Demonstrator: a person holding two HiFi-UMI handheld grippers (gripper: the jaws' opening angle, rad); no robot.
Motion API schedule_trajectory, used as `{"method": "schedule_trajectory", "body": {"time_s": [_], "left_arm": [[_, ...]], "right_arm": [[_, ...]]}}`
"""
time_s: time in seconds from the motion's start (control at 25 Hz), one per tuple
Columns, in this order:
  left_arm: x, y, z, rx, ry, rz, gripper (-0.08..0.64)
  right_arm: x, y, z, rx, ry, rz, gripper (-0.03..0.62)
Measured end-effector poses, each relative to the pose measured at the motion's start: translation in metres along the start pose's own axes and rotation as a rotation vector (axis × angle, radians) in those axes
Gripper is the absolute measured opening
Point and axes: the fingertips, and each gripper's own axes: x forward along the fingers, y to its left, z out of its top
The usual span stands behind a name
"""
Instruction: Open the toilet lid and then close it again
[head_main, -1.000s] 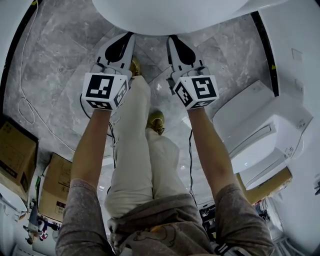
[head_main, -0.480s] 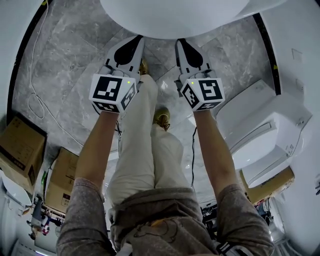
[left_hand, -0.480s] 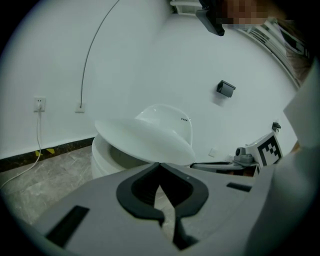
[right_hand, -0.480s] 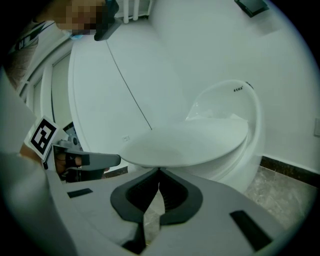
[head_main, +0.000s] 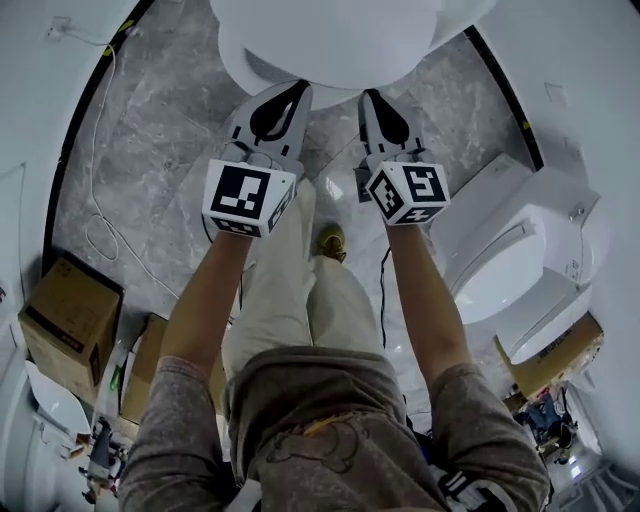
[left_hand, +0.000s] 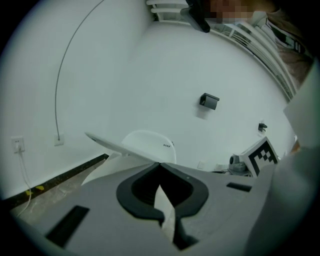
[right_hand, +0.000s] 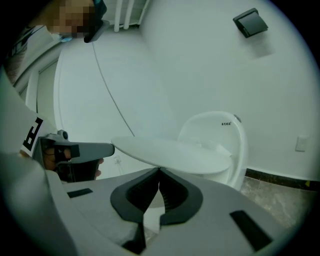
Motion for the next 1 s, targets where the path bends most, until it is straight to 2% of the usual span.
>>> {"method": "schedule_trajectory", "body": {"time_s": [0.16, 0.36, 0.76, 1.0], "left_arm": [[0.019, -0.017, 0.05, 0.037, -0.011, -0.057, 0.009], [0.043, -0.031, 0.091, 0.069, -0.026, -0.133, 0.009], [0.089, -0.058, 0.147, 0.1, -0.04, -0.235, 0.009], [0.126, -0.07, 0.179, 0.137, -0.02, -0.289, 0.009]], "right_arm": [[-0.008, -0.011, 0.044, 0.011, -0.019, -0.053, 0.026], [-0.015, -0.03, 0.086, 0.063, -0.071, -0.126, 0.026], [-0.02, -0.066, 0.137, 0.087, -0.097, -0.217, 0.026], [-0.017, -0.092, 0.167, 0.109, -0.092, -0.258, 0.026]]}}
